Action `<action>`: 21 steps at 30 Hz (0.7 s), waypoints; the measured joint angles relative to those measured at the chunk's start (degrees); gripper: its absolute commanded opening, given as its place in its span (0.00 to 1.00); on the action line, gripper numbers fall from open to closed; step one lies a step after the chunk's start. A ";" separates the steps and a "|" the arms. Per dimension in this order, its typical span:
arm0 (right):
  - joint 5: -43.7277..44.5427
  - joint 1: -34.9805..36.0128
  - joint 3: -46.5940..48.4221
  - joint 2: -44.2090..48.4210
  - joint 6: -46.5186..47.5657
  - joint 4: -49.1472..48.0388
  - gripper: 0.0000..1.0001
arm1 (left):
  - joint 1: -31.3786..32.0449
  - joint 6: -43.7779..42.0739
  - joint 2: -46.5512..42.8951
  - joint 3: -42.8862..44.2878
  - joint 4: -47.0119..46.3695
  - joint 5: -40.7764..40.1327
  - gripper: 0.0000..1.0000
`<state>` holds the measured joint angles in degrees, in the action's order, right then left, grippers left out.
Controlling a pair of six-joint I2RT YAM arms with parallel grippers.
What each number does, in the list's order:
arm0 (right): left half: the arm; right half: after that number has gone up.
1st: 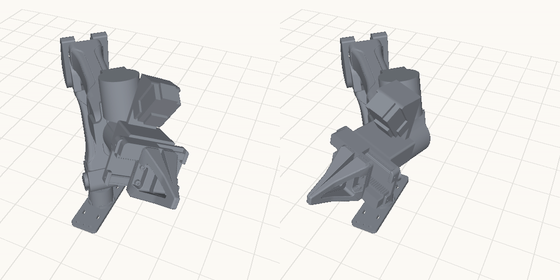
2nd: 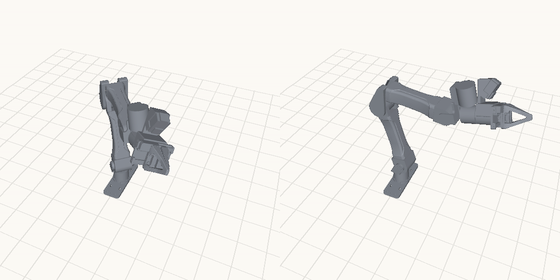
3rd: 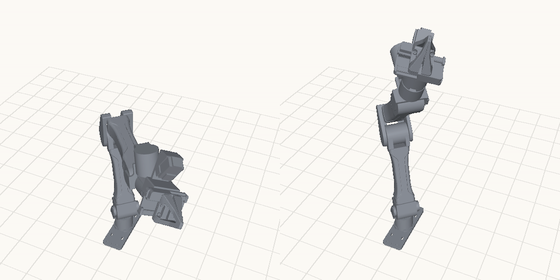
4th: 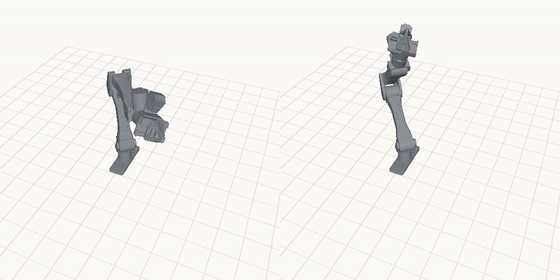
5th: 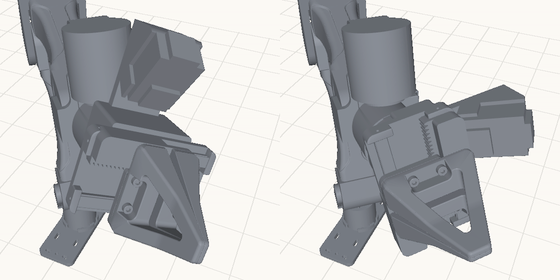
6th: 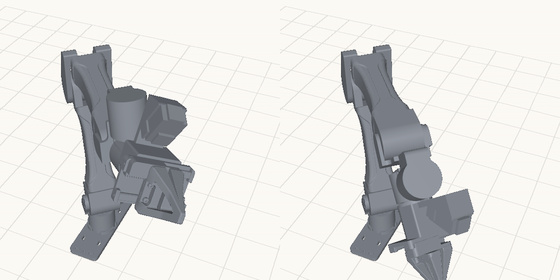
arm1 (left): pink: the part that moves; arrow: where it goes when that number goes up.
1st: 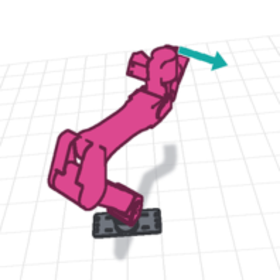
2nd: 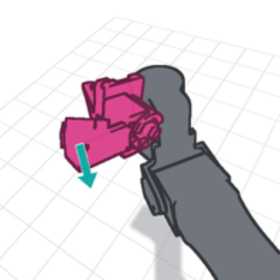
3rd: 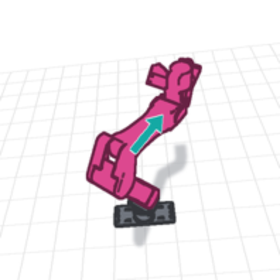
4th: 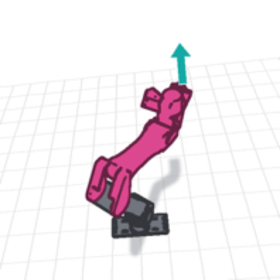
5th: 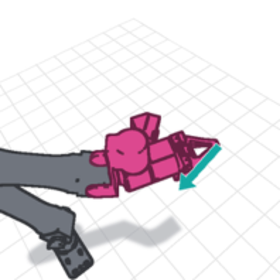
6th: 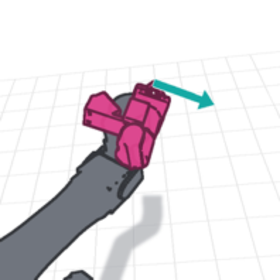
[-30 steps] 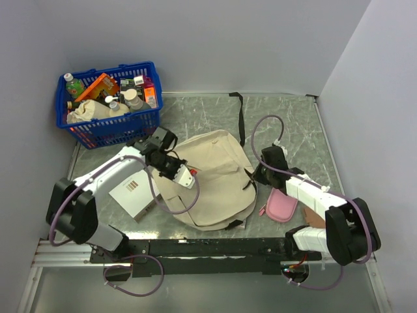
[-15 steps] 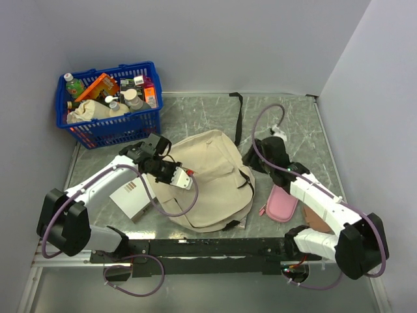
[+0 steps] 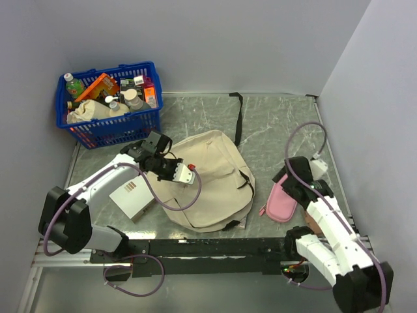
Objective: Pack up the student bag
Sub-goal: Unzip the student bag at the center of the board.
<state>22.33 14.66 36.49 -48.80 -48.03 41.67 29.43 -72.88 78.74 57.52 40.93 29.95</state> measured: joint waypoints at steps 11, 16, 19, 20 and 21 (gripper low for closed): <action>-3.63 -28.65 7.21 -11.43 -2.01 14.99 1.00 | 0.00 -1.66 0.59 0.00 0.37 0.11 0.01; -4.04 -37.97 14.47 -29.24 -0.98 19.04 0.99 | 0.07 -3.04 2.21 0.59 0.85 0.13 0.01; -3.98 -38.10 13.03 -31.65 -1.49 19.04 0.98 | 0.31 -3.43 3.41 1.75 1.36 0.11 0.01; -3.96 -38.07 12.07 -31.10 -1.75 19.12 0.98 | 0.42 -3.54 3.65 2.10 1.40 0.11 0.01; -3.87 -38.14 11.15 -30.40 -1.99 19.23 0.98 | 0.59 -3.58 3.76 2.38 1.42 0.11 0.01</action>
<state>18.46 -23.49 47.64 -79.20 -50.02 60.90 30.02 -76.47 82.50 59.90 42.35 30.06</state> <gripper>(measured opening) 0.988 0.022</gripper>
